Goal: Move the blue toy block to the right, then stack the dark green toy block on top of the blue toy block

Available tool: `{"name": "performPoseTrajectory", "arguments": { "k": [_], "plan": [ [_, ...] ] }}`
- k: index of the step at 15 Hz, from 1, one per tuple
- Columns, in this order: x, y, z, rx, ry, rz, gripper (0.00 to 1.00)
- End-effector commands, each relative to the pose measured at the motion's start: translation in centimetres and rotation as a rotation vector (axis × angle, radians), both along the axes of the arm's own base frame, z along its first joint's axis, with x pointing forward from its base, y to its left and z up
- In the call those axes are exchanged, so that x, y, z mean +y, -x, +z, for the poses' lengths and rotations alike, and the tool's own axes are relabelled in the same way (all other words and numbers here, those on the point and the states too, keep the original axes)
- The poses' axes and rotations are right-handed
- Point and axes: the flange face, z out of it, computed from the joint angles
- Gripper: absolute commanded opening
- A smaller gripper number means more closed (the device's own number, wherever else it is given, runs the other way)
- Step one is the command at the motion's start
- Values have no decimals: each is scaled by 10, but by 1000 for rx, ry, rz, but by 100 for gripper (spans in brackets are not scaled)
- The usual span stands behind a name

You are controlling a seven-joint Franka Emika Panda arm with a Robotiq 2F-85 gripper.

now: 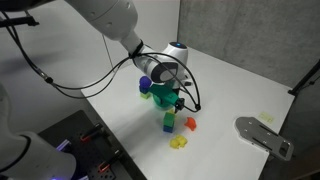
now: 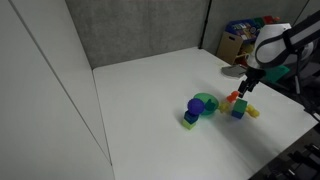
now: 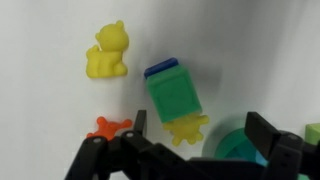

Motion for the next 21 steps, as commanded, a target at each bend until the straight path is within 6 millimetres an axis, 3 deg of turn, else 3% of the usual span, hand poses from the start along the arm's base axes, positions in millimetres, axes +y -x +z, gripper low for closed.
{"name": "performPoseTrajectory", "arguments": {
  "k": [1,5,11,21],
  "plan": [
    [20,13,30,72,2,-174,100],
    [55,23,59,132,59,-324,100],
    [99,45,131,249,94,-376,100],
    [98,102,252,73,20,-211,100]
  ]
}}
